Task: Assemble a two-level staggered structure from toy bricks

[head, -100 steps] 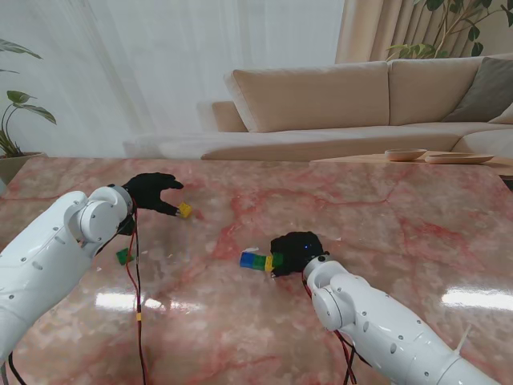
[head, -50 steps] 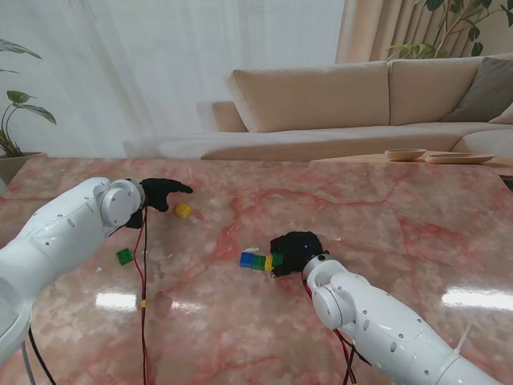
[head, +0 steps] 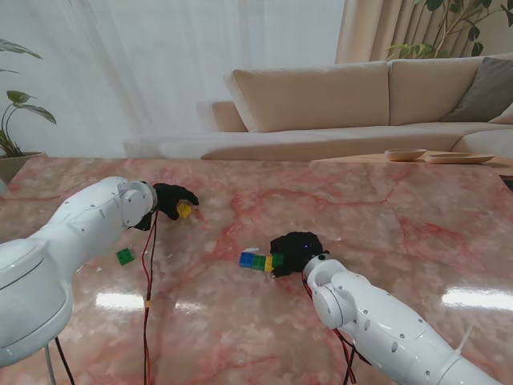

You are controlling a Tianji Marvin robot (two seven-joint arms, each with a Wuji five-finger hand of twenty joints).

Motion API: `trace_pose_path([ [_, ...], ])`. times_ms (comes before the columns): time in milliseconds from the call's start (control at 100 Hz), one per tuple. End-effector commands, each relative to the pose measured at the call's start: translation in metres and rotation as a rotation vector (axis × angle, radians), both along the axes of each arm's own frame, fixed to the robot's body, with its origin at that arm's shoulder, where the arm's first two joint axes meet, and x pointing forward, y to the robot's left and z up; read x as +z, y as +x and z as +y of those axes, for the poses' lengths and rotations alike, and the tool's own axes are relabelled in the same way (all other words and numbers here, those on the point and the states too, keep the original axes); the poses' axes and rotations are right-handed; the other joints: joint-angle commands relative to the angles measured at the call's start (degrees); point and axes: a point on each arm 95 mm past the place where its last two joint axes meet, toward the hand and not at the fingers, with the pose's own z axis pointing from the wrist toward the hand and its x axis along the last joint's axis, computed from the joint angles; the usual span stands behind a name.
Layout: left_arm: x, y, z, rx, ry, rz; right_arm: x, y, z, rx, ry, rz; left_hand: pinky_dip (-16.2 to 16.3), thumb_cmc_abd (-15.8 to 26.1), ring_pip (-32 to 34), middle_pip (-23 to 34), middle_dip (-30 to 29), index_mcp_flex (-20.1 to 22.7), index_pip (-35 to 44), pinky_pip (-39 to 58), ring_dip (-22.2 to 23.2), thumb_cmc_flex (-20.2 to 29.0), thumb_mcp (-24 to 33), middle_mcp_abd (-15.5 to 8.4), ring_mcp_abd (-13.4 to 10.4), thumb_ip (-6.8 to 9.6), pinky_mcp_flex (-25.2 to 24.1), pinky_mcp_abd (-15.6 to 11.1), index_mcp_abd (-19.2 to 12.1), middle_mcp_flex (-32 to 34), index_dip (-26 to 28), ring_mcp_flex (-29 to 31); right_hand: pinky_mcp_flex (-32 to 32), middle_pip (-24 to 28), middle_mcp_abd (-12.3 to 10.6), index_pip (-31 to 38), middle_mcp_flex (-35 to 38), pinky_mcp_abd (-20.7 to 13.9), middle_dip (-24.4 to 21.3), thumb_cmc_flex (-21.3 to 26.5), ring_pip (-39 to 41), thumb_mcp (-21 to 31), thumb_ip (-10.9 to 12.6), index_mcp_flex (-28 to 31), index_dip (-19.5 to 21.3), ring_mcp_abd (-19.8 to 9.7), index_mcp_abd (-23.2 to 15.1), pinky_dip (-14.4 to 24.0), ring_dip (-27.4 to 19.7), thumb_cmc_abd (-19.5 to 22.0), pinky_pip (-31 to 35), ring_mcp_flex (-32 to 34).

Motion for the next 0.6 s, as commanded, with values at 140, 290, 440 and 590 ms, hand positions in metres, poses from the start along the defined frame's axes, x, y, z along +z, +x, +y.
trace_pose_path([
  [140,-0.004,-0.002,0.002,-0.035,0.048,-0.019,-0.014,-0.006,-0.002,-0.005,-0.009,0.047,1.46,-2.24,4.26,4.24,7.33,-5.59,11.21,5.02,4.94,-2.01,-0.59,-1.56,2.16,-1.52,-0.49,1.13,0.58,-0.37,8.62,2.94,-0.36,0.98,-2.30,3.85,2.53,-0.50,1.30,3.65,-0.18,6.85,-0.19,3.52,0.08,-1.16,-7.26,0.13,1.21,2.17,1.15,1.27],
  [290,-0.008,-0.005,0.011,-0.036,0.089,-0.025,-0.015,-0.007,-0.002,-0.004,-0.007,0.052,1.60,-2.05,4.82,1.83,7.76,-5.35,2.17,8.13,6.13,-2.51,-1.30,-0.78,2.94,-1.61,-0.57,2.03,1.56,-0.76,6.68,3.60,-0.43,1.02,-2.25,3.95,2.74,-0.32,1.31,3.69,-0.14,6.89,-0.18,3.75,0.09,-1.12,-7.26,0.16,1.22,2.16,1.14,1.44],
  [440,-0.014,-0.007,0.015,-0.019,0.107,-0.034,-0.016,-0.007,-0.003,-0.005,-0.003,0.057,3.91,-1.66,8.38,5.77,12.14,-5.38,4.44,15.22,9.25,-3.22,-2.66,-1.11,4.27,-1.70,-0.99,2.99,1.49,-0.72,10.95,6.82,-0.43,0.97,-2.26,3.91,2.83,-0.18,1.29,3.70,-0.15,6.93,-0.18,3.83,0.01,-1.18,-7.37,0.18,1.22,2.11,1.12,1.53],
  [590,-0.017,-0.009,0.016,-0.010,0.103,-0.082,-0.016,-0.007,-0.003,-0.006,0.000,0.060,4.70,-1.91,13.16,13.16,16.42,-5.90,16.03,23.52,13.74,-4.34,-3.09,-1.72,4.39,-2.00,-0.58,3.71,-0.55,0.98,17.97,12.09,-0.42,0.96,-2.25,3.96,2.91,-0.17,1.30,3.63,-0.15,6.90,-0.21,3.94,0.01,-1.13,-7.36,0.20,1.22,2.18,1.10,1.57],
])
